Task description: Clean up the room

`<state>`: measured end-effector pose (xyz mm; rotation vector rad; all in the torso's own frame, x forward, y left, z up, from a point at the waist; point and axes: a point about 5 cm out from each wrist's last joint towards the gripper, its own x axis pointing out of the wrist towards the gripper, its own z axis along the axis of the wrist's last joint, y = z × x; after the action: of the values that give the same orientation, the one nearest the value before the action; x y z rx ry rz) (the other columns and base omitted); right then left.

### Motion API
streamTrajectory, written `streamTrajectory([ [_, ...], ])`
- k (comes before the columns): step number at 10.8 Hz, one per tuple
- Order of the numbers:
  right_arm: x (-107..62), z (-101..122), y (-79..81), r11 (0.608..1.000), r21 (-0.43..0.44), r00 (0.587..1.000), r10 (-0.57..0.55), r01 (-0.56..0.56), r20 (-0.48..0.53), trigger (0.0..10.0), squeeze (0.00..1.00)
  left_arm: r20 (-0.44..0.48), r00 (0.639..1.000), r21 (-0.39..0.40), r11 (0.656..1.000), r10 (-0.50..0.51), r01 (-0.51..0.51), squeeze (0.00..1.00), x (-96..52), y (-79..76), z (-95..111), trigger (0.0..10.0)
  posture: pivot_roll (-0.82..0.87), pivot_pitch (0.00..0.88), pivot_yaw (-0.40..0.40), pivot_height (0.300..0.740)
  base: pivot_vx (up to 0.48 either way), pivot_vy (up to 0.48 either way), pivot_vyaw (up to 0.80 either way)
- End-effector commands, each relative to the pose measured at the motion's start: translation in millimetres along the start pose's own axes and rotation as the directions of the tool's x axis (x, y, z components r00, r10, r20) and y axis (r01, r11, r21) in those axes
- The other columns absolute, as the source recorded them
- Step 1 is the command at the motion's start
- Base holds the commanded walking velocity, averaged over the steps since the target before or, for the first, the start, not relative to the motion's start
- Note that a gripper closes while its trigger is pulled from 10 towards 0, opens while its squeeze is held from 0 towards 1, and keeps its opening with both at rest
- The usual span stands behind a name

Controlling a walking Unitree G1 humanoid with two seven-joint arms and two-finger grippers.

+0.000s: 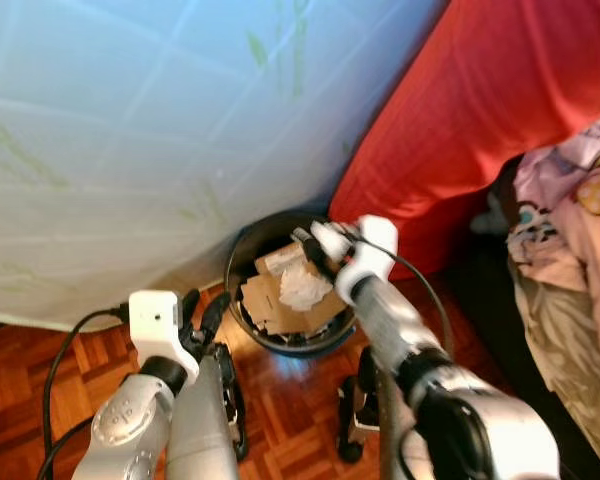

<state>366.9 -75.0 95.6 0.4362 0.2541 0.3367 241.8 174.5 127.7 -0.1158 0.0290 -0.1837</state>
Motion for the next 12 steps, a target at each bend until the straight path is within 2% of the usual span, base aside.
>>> streamTrajectory([
  [1,-3.8,-9,-4.4,1.000,0.012,1.000,-0.017,0.017,-0.022,10.0,0.00,-0.022,1.000,-0.013,1.000,-0.002,0.001,0.00,-2.1,1.0,-8,10.0,0.27,0.485,-0.080,0.653,0.000,0.000,0.00],
  [2,-7.7,-11,-13.5,0.999,0.013,0.998,-0.052,0.052,-0.018,10.0,0.00,-0.018,1.000,-0.010,1.000,-0.008,0.008,0.00,1.5,1.7,-7,10.0,0.26,0.469,-0.080,0.673,0.000,0.000,0.00],
  [5,-10.7,-14,-18.0,0.999,-0.020,0.998,-0.044,0.043,-0.033,10.0,0.00,0.004,1.000,0.011,0.999,-0.030,0.030,0.00,13.1,5.8,-3,10.0,0.27,0.402,-0.085,0.718,0.000,0.000,0.00],
  [7,-8.4,-1,-18.8,0.998,-0.059,1.000,-0.029,0.029,-0.005,10.0,0.00,0.026,0.998,0.019,0.998,-0.062,0.061,0.00,22.6,8.9,2,10.0,0.27,0.335,-0.094,0.718,0.000,0.000,0.00],
  [9,-3.8,11,-14.2,0.997,-0.079,1.000,-0.011,0.012,0.015,10.0,0.00,0.024,0.990,0.019,0.990,-0.137,0.137,0.00,33.6,4.8,3,10.0,0.26,0.261,-0.106,0.718,0.000,0.000,0.00],
  [10,-2.5,14,-12.8,0.993,-0.114,1.000,-0.009,0.010,0.012,10.0,0.00,0.006,0.978,0.016,0.978,-0.208,0.207,0.00,41.3,-0.2,1,10.0,0.25,0.220,-0.102,0.718,0.000,0.000,0.00],
  [11,-1.8,17,-13.2,0.993,-0.115,1.000,-0.014,0.015,0.011,10.0,0.00,-0.037,0.944,0.001,0.944,-0.329,0.329,0.00,43.1,-10.5,-2,10.0,0.24,0.198,-0.097,0.718,0.000,0.000,0.00],
  [12,-0.9,20,-12.8,0.993,-0.117,1.000,-0.013,0.015,0.014,10.0,0.00,-0.078,0.912,-0.004,0.915,-0.403,0.404,0.00,43.1,-15.7,-6,10.0,0.24,0.185,-0.095,0.718,0.000,0.000,0.00],
])
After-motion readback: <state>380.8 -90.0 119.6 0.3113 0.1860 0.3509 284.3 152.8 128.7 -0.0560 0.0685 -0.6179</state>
